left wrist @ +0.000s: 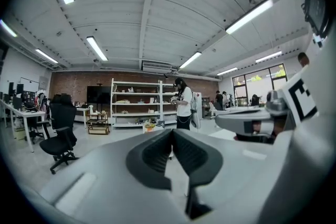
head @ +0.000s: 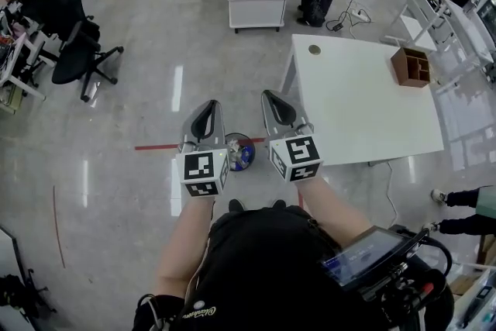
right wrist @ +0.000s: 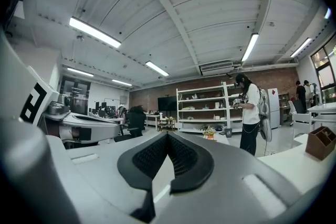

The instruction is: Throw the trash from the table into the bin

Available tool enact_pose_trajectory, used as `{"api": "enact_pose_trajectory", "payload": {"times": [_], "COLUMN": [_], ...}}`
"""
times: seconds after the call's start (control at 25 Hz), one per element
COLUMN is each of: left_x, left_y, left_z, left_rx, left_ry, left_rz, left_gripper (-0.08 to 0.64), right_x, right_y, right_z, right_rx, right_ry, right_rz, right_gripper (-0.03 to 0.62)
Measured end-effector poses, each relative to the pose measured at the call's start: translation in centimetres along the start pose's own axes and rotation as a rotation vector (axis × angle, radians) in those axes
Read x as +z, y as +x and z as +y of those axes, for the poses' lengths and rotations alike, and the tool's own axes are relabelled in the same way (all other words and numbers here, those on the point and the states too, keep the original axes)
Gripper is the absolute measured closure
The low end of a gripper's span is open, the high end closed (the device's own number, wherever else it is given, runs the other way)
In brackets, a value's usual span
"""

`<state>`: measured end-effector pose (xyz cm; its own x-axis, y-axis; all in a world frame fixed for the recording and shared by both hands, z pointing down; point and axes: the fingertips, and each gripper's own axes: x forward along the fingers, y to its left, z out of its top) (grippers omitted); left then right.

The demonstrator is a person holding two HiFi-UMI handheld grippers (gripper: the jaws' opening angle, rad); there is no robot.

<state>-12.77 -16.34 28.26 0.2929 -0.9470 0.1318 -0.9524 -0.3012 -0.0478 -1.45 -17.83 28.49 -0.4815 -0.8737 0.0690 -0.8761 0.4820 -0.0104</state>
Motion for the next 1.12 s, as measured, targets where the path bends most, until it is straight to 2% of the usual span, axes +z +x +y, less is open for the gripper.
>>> {"api": "enact_pose_trajectory", "payload": {"times": [0.88,1.12], "left_x": [-0.1,-0.9], "left_y": [0.0,0.7], "left_z": [-1.0,-2.2], "left_rx": [-0.012,-0.013], "left_ry": [0.005,0.007], "left_rz": [-0.006,-0.007], "left_gripper": [0.552,0.552], "right_x": [-0.3,-1.6], "right_y": [-0.6,-0.9], "right_z": [0.0,-1.1], "right_rx": [-0.002,-0.001], "right_ry": [-0.014,-0.011], "right_rz": [0.007,0.012], "right_gripper": [0.595,0.594]}}
